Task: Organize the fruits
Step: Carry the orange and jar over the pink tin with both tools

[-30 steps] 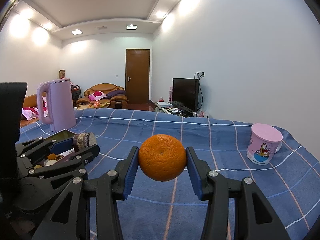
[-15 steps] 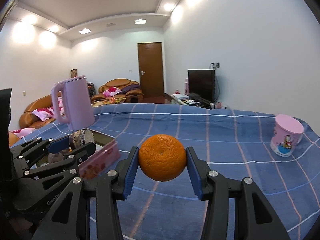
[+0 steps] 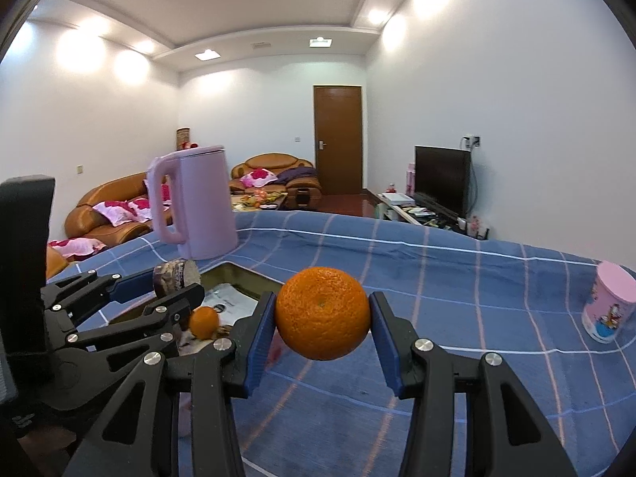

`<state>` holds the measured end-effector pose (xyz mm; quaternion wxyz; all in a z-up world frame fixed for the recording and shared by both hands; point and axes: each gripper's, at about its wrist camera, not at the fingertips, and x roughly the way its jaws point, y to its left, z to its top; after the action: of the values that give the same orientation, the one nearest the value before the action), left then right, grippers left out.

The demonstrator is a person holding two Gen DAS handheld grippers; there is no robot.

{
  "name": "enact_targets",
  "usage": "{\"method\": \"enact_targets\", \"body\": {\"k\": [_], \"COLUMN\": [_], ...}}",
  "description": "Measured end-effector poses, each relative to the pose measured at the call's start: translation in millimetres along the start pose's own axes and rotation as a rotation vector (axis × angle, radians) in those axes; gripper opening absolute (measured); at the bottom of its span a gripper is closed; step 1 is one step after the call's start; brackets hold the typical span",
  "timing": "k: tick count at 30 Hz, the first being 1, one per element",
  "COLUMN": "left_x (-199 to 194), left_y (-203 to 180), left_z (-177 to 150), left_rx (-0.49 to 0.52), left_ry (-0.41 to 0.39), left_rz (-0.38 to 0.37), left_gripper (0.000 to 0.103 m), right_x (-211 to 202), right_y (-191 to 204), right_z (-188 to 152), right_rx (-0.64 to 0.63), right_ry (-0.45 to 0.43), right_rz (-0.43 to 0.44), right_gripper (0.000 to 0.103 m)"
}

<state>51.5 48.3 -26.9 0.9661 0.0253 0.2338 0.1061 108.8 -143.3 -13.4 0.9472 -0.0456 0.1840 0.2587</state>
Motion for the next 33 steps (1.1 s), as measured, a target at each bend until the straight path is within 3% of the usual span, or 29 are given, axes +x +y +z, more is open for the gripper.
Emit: {"method": "enact_targets", "body": {"k": [13,33], "left_x": [13.5,28.0], "left_y": [31.3,46.4], "left_z": [-7.7,-16.4], "left_rx": [-0.041,-0.052], "left_ry": [0.040,0.086], "left_rz": [0.046,0.035], "left_gripper": [0.041,0.041], "right_x": [30.2,70.8], "right_y": [36.8,55.8], "right_z": [9.8,10.9], "right_rx": [-0.040,-0.073], "right_ry": [0.027,0.119], "right_rz": [0.066,0.061], "right_gripper": [0.049,0.049]}}
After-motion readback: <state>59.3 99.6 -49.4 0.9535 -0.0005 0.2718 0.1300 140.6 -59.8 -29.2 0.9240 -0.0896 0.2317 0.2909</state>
